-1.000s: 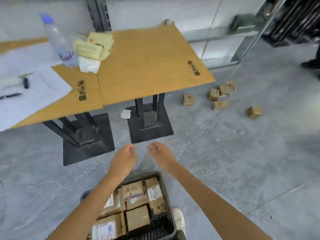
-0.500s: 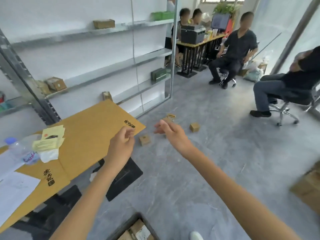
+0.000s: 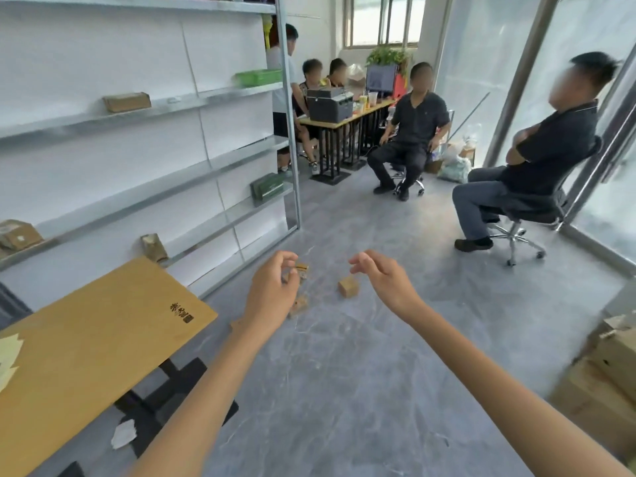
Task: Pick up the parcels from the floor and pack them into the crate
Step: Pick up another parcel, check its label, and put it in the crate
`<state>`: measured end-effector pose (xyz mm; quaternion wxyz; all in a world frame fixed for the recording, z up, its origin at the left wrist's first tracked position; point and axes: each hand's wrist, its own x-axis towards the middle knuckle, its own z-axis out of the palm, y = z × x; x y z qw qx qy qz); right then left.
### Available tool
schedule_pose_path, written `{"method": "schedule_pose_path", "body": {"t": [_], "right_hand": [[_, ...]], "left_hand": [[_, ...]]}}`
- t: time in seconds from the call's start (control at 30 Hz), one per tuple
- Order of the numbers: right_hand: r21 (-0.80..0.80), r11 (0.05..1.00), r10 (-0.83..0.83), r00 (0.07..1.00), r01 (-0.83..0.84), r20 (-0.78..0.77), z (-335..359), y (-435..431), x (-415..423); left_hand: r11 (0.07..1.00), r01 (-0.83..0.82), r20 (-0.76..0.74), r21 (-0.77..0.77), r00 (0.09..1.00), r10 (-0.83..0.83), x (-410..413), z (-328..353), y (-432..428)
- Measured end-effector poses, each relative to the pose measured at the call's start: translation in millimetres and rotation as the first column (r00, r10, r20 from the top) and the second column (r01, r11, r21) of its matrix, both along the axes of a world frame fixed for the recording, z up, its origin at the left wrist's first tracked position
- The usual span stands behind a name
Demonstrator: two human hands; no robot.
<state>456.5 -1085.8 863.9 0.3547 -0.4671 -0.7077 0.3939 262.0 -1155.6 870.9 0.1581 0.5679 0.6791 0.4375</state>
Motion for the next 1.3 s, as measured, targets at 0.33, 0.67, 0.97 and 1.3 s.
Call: {"method": "schedule_pose_path", "body": {"t": [0.33,0.67,0.97,1.3], "right_hand": [[-0.070,0.992,-0.107,0.994,0.109,0.029,-26,104,83],[-0.170,0.976,-0.133,0.991,0.136,0.029,-64,219,81],[-0.209,0.965,-0.141,0.984,0.161,0.107,-75,401,51],[-0.298,0.935,-0.145,0.974,0.192,0.175,-107,564,31]], "left_hand": [[1.000,-0.009,0.025,-0.021,1.000,0.010,70,-30,128],[0.996,-0.041,0.089,-0.076,0.995,0.048,47,-72,245],[0.990,-0.071,0.163,-0.124,0.982,0.091,-7,-97,416],[0.969,-0.051,0.133,-0.242,0.987,0.085,-54,-123,581]]}}
